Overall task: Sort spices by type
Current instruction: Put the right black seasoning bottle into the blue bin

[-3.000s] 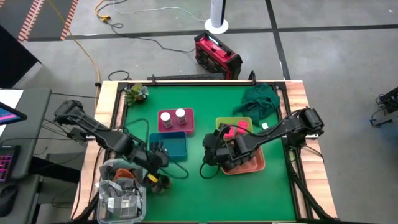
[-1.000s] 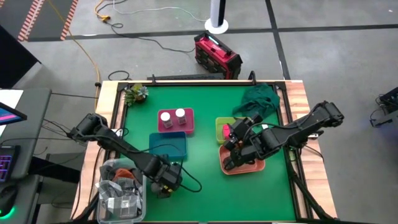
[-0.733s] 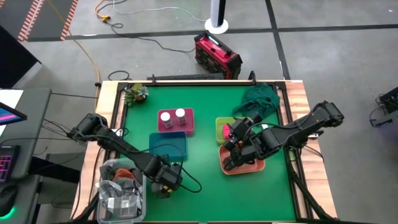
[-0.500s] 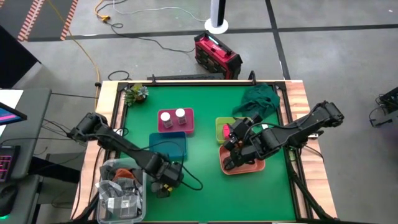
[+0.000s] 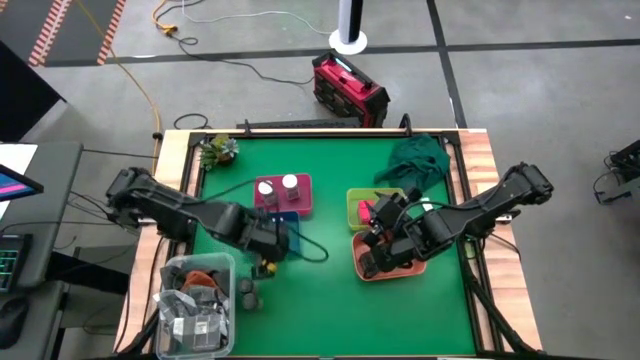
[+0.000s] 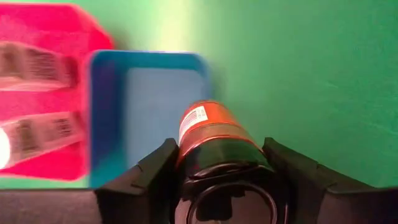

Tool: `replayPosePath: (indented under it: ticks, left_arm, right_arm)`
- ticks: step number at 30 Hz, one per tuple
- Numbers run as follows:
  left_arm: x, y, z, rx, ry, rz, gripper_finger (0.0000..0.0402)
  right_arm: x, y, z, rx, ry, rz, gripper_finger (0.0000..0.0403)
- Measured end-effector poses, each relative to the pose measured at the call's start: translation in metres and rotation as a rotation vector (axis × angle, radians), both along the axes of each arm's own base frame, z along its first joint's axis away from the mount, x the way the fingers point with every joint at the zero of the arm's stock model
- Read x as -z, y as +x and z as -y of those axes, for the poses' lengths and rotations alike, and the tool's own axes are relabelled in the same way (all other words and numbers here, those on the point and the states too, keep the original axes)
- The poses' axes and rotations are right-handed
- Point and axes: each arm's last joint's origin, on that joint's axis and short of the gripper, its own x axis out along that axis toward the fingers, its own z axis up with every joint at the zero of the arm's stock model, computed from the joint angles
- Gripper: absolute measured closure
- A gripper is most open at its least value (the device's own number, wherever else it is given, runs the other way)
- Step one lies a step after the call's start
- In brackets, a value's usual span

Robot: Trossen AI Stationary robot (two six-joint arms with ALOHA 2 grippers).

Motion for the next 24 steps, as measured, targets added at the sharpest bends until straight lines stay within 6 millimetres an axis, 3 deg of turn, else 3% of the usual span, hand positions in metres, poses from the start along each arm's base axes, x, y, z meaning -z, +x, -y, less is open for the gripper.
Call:
replayPosePath:
  ticks: [3,12,24]
  left_arm:
    - [0.003,-0.005,-0.016,-0.021,0.030,-0.011,0.0193]
    - [0.041,-0.020,-0.060,-0.075,0.088,-0.158,0.0191]
    - [0.076,-0.041,-0.085,-0.100,-0.019,-0.198,0.0188]
  right_arm:
    - [0.000,-0.001,-0.003,-0.011,0.000,0.000,0.0218]
    - [0.001,0.000,-0.008,-0.026,0.006,0.012,0.0218]
    - [0.009,0.004,-0.014,-0.039,0.001,-0.019,0.0218]
